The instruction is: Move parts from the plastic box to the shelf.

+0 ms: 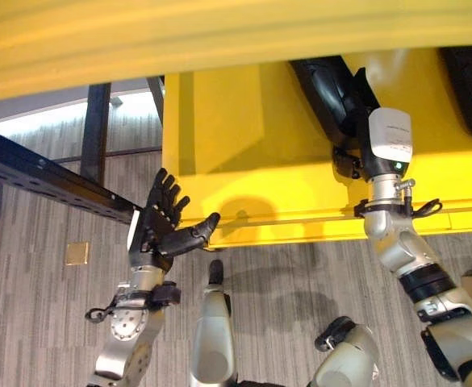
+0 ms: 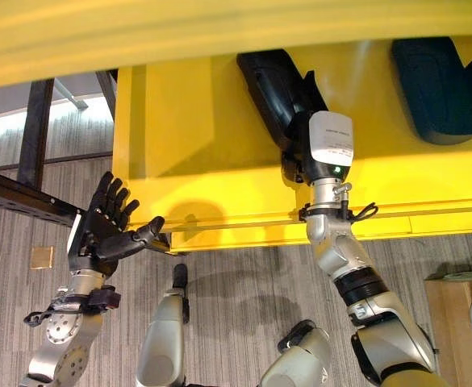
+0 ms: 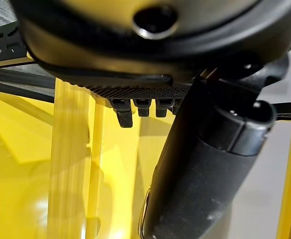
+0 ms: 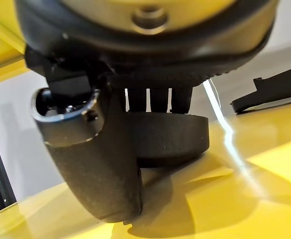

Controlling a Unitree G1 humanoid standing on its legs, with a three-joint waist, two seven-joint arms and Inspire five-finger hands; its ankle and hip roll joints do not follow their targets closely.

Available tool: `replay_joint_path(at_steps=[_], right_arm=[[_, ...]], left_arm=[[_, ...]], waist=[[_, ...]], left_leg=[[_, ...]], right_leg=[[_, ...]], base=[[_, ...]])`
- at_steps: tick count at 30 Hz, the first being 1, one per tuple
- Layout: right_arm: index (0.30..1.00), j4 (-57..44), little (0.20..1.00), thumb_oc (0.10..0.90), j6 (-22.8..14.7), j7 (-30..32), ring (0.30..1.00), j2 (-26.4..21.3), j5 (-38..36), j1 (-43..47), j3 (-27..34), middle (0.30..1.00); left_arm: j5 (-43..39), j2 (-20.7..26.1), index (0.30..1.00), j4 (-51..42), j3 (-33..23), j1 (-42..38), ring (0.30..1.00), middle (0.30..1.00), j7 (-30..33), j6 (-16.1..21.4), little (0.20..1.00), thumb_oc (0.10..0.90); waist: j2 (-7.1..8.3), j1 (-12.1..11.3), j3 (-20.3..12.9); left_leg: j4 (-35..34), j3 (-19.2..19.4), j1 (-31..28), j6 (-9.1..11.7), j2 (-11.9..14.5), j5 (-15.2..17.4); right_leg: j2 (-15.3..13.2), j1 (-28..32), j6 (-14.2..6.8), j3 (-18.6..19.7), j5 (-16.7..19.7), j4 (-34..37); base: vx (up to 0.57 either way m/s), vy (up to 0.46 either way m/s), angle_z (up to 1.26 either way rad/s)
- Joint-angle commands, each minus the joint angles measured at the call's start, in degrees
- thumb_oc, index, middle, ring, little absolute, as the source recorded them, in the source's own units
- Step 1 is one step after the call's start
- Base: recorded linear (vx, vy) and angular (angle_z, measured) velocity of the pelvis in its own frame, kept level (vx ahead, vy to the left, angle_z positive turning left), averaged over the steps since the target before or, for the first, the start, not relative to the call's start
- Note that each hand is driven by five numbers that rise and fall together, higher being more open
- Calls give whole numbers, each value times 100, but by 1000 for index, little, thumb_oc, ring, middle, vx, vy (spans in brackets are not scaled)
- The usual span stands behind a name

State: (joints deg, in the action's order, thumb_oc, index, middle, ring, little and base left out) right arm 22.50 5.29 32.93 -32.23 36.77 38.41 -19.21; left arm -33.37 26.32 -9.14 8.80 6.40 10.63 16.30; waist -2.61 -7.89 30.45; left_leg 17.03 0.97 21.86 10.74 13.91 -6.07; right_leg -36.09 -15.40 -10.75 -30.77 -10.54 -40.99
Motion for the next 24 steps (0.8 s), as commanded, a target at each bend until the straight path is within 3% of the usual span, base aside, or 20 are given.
replay_joint_path(at_steps=[1,24], right_arm=[[300,42,300,400,1,383,300,-47,-11,752,476,300],[300,289,300,400,123,707,300,-98,-238,528,813,300]], left_arm=[[88,273,1000,-203,-41,11,1000,1000,11,54,1000,900],[109,258,1000,-206,-38,11,1000,1000,34,62,1000,900]], waist=[[-8,104,-66],[5,188,-66]], left_leg=[[483,231,-527,-277,135,961],[366,259,-541,-278,128,939]], right_leg=[[52,-140,56,67,824,98],[46,-276,8,111,947,116]], base=[[0,0,0],[0,0,0]])
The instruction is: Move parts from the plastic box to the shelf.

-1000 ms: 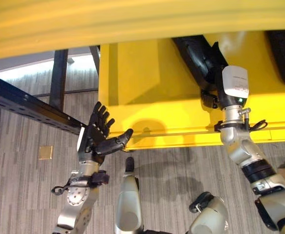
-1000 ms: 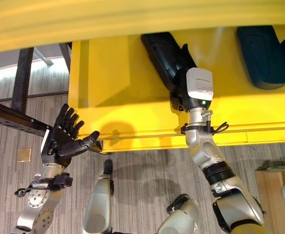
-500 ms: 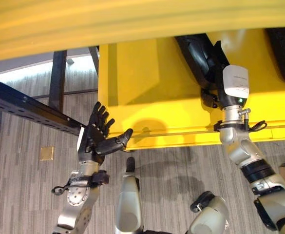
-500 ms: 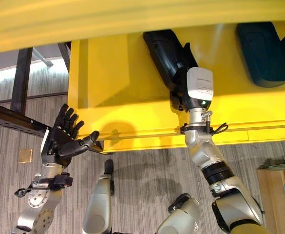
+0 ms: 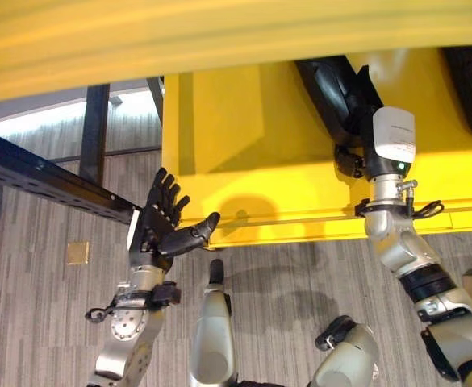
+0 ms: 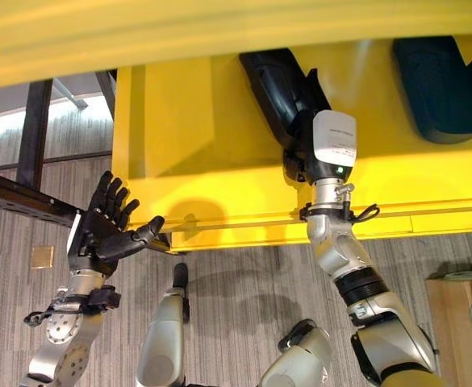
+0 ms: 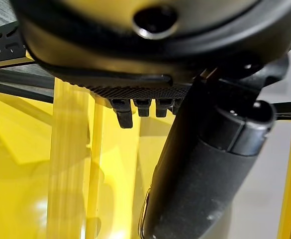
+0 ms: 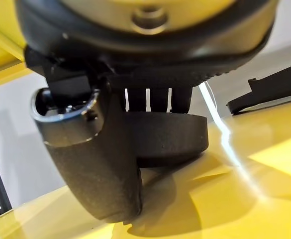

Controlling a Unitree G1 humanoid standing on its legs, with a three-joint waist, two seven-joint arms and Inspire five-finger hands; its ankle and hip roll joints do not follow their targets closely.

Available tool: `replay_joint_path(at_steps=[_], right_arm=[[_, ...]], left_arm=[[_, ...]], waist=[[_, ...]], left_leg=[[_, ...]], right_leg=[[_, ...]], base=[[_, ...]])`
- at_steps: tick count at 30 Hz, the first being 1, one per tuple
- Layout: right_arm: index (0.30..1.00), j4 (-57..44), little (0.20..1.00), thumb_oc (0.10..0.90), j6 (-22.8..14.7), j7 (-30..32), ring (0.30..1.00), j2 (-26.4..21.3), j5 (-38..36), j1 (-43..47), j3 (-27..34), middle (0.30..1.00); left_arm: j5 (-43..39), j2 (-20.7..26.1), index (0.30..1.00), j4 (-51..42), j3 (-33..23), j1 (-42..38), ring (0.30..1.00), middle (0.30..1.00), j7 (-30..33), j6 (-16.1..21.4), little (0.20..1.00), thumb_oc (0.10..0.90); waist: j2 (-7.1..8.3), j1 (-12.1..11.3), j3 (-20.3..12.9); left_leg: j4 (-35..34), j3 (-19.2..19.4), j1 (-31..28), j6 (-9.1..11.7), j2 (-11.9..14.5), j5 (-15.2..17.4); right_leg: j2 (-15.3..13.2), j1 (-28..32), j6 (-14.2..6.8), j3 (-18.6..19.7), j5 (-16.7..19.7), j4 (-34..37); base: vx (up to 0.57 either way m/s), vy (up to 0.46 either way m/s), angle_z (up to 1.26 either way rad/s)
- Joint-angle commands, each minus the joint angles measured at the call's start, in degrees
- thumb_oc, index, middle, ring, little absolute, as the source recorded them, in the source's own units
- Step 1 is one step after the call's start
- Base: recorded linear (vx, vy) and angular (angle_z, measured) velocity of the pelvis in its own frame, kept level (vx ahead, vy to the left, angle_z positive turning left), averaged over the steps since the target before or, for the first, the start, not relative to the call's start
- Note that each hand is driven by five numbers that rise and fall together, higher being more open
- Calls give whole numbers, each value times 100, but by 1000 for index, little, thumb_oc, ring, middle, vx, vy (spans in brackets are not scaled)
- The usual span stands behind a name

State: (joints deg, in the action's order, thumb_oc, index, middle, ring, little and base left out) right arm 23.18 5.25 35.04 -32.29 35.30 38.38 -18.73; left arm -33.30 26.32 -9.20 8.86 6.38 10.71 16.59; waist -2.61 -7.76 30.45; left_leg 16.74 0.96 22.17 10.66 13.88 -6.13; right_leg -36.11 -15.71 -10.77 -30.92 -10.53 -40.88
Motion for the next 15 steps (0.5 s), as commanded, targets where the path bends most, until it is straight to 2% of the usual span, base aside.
replay_joint_path(at_steps=[1,15], right_arm=[[300,238,300,400,137,509,300,-77,-97,508,790,300],[300,235,300,400,95,466,300,-48,-128,400,781,300]], left_arm=[[100,252,1000,-180,-34,5,1000,1000,32,39,1000,900],[116,247,1000,-170,-24,-19,1000,1000,15,45,1000,900]], waist=[[9,186,-66],[18,224,-66]], left_leg=[[409,265,-566,-264,130,947],[396,265,-580,-273,111,953]], right_leg=[[46,-251,10,134,958,114],[26,-281,-25,159,1018,92]], base=[[0,0,0],[0,0,0]])
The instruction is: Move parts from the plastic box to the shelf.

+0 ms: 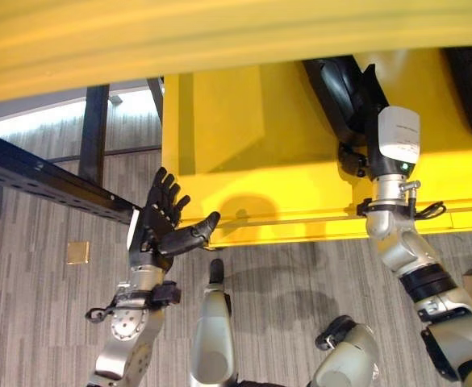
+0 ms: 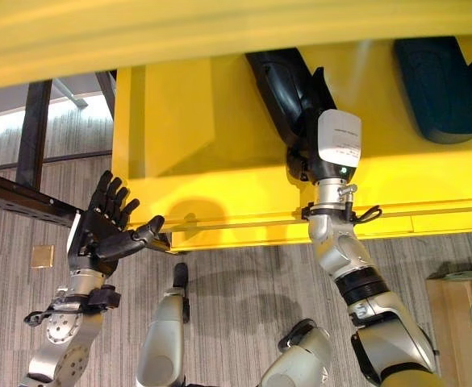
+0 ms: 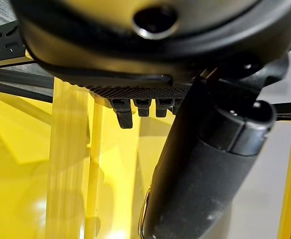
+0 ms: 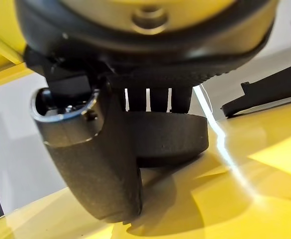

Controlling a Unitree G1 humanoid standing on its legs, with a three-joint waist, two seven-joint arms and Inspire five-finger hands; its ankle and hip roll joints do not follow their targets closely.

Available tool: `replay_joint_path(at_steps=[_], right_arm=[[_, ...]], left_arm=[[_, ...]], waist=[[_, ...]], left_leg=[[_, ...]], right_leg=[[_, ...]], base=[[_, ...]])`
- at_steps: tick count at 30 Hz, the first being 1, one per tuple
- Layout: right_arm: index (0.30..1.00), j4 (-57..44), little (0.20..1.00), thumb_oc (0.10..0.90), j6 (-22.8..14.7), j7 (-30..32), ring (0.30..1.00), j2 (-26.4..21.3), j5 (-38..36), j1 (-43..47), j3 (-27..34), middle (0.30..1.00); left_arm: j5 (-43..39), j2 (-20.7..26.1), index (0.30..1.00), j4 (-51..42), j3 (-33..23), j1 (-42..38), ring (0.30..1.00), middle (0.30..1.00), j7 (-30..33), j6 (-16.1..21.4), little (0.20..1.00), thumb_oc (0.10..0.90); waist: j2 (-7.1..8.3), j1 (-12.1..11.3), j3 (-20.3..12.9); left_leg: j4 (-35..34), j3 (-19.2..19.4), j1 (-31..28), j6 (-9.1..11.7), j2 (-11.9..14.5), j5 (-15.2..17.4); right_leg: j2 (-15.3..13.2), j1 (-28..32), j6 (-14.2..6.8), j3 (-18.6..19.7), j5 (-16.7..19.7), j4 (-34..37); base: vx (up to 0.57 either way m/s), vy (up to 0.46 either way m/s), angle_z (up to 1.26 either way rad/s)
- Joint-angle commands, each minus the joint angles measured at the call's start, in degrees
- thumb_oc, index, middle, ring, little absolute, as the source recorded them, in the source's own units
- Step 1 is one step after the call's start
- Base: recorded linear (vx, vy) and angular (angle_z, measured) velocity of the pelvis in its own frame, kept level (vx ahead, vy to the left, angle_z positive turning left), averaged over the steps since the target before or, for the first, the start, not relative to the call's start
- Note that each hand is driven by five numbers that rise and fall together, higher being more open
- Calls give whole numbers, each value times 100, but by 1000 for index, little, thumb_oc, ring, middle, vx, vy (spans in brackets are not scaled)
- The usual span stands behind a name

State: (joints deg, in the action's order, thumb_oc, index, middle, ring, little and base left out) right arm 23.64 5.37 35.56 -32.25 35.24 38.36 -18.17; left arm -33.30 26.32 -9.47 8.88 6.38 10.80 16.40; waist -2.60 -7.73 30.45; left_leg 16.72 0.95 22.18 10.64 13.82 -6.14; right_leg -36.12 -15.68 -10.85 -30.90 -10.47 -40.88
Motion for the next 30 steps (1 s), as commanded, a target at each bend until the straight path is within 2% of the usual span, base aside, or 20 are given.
replay_joint_path(at_steps=[1,24,25,26,27,28,30], right_arm=[[300,152,300,400,57,422,300,-50,-142,384,740,300],[300,189,300,400,24,651,300,316,-528,134,942,300],[399,176,399,471,2,630,399,316,-531,130,933,399],[399,176,399,471,2,629,399,316,-530,130,933,399],[876,157,876,812,-10,617,876,311,-530,126,924,876],[1000,112,1000,900,-43,572,1000,293,-531,120,906,1000],[1000,19,1000,900,-97,457,1000,250,-535,100,851,1000]], left_arm=[[124,245,1000,-147,-31,-19,1000,1000,10,64,1000,900],[181,239,1000,-107,-11,-12,1000,1000,111,30,1000,900],[186,240,1000,-108,-18,-17,1000,1000,107,33,1000,900],[186,240,1000,-108,-18,-16,1000,1000,107,33,1000,900],[191,234,1000,-106,-23,-14,1000,1000,107,35,1000,900],[197,232,1000,-107,-36,-16,1000,1000,109,37,1000,900],[192,224,1000,-115,-40,-18,1000,1000,95,37,1000,900]], waist=[[22,226,-66],[47,289,-66],[48,291,-66],[49,291,-66],[54,294,-66],[63,298,-66],[79,306,-66]], left_leg=[[393,266,-587,-272,116,955],[325,276,-631,-301,61,971],[325,275,-633,-303,60,972],[325,275,-633,-304,60,972],[329,277,-632,-303,59,973],[334,271,-625,-302,60,973],[331,273,-620,-300,63,970]], right_leg=[[28,-289,-18,159,1020,84],[-42,-334,-83,180,1165,62],[-41,-334,-84,183,1171,57],[-41,-335,-84,184,1171,57],[-42,-337,-84,180,1169,54],[-36,-344,-82,188,1171,54],[-38,-357,-78,191,1170,50]], base=[[0,0,0],[0,0,0],[0,0,0],[0,0,0],[0,0,0],[0,0,0],[0,0,0]])
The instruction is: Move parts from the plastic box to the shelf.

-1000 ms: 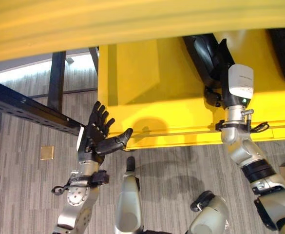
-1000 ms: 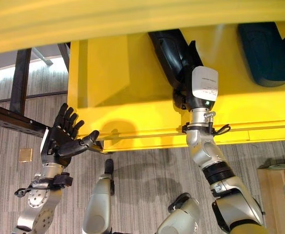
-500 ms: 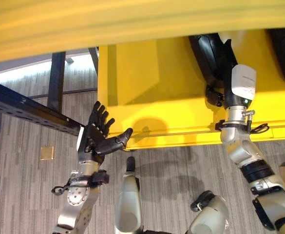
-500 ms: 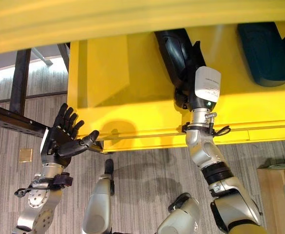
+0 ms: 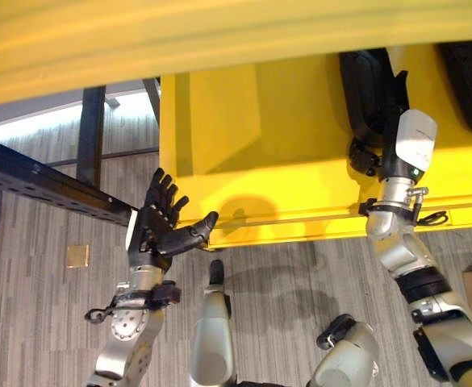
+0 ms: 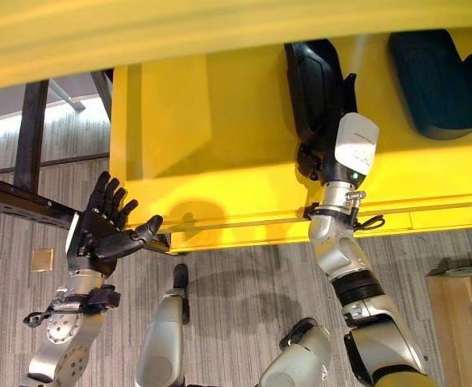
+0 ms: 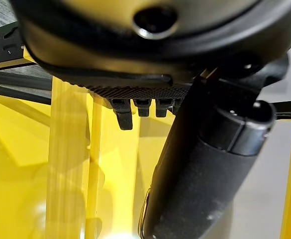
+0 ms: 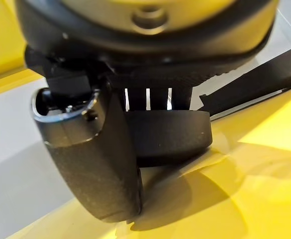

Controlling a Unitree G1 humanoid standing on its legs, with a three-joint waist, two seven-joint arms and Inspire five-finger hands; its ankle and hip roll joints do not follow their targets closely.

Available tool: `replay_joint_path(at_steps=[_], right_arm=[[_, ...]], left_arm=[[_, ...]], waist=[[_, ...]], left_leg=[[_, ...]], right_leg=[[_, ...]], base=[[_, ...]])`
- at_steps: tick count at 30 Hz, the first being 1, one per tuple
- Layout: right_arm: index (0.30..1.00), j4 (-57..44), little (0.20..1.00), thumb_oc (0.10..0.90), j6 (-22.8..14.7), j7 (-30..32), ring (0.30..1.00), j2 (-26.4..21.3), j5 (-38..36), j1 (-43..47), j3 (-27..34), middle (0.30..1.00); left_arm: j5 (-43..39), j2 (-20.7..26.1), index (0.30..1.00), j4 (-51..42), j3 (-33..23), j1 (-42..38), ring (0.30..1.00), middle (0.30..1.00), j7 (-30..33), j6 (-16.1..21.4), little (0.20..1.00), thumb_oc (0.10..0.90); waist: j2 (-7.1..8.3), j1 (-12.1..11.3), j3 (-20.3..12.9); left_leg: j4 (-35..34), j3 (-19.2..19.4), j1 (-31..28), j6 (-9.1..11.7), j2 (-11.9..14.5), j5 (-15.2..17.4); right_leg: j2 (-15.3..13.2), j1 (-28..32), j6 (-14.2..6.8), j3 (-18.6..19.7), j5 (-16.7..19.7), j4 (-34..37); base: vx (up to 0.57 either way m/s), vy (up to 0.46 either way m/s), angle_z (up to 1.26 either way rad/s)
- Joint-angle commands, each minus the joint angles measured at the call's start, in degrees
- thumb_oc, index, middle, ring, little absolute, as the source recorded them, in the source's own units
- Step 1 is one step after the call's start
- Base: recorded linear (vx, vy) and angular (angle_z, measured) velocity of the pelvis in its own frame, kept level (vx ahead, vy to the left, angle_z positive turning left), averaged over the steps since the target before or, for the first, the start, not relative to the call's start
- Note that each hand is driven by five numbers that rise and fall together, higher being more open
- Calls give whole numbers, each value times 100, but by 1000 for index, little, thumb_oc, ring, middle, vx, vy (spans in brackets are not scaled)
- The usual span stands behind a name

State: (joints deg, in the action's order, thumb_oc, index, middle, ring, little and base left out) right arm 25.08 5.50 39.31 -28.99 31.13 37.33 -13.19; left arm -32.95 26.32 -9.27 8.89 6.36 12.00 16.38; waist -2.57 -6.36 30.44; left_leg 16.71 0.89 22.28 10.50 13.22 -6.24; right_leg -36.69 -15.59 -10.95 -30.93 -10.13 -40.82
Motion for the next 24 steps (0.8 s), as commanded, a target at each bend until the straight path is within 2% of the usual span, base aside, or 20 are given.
replay_joint_path(at_steps=[1,9,14,19,24], right_arm=[[1000,-292,1000,900,-231,-92,1000,-151,-142,189,260,1000],[1000,-823,1000,900,-481,-511,1000,-647,-102,313,46,1000],[1000,-962,1000,900,-512,-628,1000,-862,-48,417,-19,1000],[1000,-1248,1000,900,-581,-909,1000,-1347,145,611,-203,1000],[1000,-1394,1000,900,-656,-1162,1000,-1616,262,677,-402,1000]], left_arm=[[146,240,1000,-139,-50,-18,1000,1000,-46,42,1000,900],[76,265,1000,-197,-142,47,1000,1000,-120,44,1000,900],[30,268,1000,-209,-185,79,1000,1000,-128,36,1000,900],[-35,310,1000,-257,-305,126,1000,1000,-132,44,1000,900],[-46,322,1000,-259,-352,145,1000,1000,-164,50,1000,900]], waist=[[93,175,-65],[181,166,-65],[205,162,-65],[277,143,-65],[315,137,-65]], left_leg=[[324,284,-634,-282,127,976],[313,303,-680,-276,144,978],[307,306,-703,-274,140,981],[283,315,-726,-265,146,981],[285,307,-733,-254,159,986]], right_leg=[[25,-363,-69,197,1141,51],[-3,-398,-94,219,1193,36],[0,-390,-100,230,1196,26],[11,-393,-107,232,1202,10],[5,-409,-111,239,1205,-8]], base=[[0,0,0],[0,0,0],[0,0,0],[0,0,0],[0,0,0]])
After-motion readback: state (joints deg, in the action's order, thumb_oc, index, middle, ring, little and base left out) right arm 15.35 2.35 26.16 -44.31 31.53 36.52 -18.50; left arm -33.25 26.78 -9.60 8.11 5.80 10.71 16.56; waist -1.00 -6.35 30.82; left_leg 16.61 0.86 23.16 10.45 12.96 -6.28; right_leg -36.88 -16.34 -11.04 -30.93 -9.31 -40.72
